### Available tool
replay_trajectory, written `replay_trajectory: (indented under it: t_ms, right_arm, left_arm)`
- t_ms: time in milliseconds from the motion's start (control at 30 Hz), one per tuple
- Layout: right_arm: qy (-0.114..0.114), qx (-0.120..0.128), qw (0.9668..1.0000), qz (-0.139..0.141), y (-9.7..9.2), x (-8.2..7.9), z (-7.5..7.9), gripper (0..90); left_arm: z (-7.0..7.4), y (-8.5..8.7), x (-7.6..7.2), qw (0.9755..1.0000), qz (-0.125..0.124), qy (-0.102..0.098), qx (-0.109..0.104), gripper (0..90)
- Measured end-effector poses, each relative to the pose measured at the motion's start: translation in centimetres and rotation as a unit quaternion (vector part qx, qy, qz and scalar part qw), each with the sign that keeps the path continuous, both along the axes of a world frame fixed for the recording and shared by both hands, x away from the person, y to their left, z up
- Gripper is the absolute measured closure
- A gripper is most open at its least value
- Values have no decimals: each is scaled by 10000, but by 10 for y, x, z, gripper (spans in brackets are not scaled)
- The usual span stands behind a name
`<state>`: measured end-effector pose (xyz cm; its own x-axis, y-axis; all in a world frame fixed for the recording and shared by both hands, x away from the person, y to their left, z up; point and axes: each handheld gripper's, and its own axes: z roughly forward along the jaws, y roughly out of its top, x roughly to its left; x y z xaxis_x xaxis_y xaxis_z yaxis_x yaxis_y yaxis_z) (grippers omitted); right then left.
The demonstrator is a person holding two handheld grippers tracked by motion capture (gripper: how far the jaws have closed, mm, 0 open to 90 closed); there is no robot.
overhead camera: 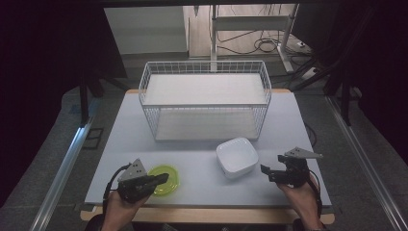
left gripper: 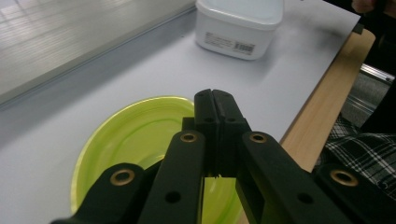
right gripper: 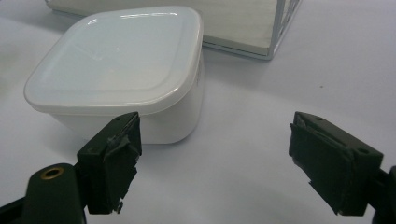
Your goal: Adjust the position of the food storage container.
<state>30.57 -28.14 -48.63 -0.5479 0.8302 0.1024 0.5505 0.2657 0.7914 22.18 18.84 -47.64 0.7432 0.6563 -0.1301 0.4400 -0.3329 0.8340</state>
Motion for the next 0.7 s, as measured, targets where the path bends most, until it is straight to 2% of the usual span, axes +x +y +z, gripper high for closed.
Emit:
replay_trajectory:
  t_ms: [233, 300, 333, 500, 600, 700]
  right_arm:
    - [23, -41, 10000, -17, 0, 0, -1, 182]
    - [17, -14, 10000, -19, 0, 0, -1, 185]
    - [53, -4, 10000, -26, 0, 1, -2, 186]
    - [33, -29, 10000, -15, 0, 1, -2, 186]
    - [1, -22, 10000, -15, 0, 0, -1, 187]
    - [51, -39, 10000, -36, 0, 1, -2, 187]
  left_arm:
    - [-9, -19, -7, 9999, -72, 126, 85, 900]
    - [-12, -25, -10, 9997, -138, 135, 149, 900]
    - [-15, -32, -13, 9994, -146, 125, 286, 900]
    - [-20, -38, -15, 9988, -65, 144, 467, 900]
    - [-21, -36, -13, 9991, -30, 257, 339, 900]
    - [-23, -35, -11, 9987, 63, 331, 376, 900]
